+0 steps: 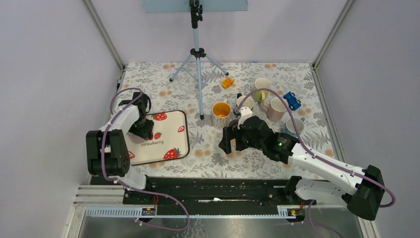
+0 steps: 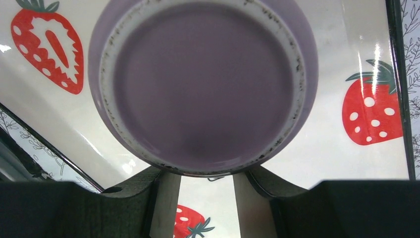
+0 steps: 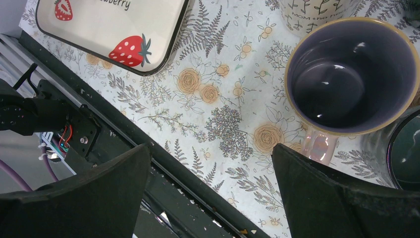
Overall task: Turn the mug right side up
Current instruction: Turn over the cup on the tray.
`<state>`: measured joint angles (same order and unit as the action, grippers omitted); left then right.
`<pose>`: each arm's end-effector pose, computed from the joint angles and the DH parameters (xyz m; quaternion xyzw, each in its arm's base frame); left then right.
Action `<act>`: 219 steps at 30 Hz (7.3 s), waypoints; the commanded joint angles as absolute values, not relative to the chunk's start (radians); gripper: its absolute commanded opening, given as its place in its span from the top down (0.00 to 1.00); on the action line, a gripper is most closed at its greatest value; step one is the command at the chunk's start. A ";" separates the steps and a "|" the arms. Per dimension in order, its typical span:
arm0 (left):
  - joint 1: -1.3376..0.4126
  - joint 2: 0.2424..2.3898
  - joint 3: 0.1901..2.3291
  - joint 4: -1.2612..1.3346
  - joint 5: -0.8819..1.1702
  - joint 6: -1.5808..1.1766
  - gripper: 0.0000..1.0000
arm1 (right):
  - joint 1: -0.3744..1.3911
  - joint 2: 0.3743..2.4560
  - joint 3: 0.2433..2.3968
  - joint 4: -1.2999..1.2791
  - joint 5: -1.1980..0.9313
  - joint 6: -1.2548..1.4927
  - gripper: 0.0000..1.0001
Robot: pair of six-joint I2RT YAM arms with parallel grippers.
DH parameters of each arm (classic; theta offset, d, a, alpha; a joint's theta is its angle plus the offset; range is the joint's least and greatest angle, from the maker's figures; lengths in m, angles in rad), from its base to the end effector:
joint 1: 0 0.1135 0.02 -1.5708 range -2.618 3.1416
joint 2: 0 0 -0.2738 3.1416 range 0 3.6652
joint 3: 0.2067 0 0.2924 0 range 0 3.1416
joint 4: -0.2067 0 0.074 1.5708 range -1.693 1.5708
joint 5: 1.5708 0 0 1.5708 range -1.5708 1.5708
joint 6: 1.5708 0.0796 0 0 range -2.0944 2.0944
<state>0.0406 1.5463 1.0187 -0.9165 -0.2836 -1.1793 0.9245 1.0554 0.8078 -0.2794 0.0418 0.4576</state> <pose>0.3086 0.0348 0.1458 -0.5733 0.8047 0.0850 0.1288 0.1893 0.2454 0.2626 -0.1904 0.8456 0.3037 0.3956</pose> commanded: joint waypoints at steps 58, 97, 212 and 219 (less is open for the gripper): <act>0.054 1.528 1.056 -0.830 -0.253 -1.066 1.00 | 0.916 1.050 0.796 -0.237 0.049 0.472 0.00; -0.172 1.200 1.192 -0.385 0.508 -0.858 1.00 | 0.630 1.146 0.807 0.333 -0.487 0.805 0.00; -0.569 1.309 0.817 0.574 0.642 -1.094 0.54 | 0.488 1.143 0.950 0.335 -0.488 0.867 1.00; -0.568 1.317 0.803 0.571 0.637 -1.088 0.54 | 0.494 1.158 1.008 0.192 -0.514 0.775 1.00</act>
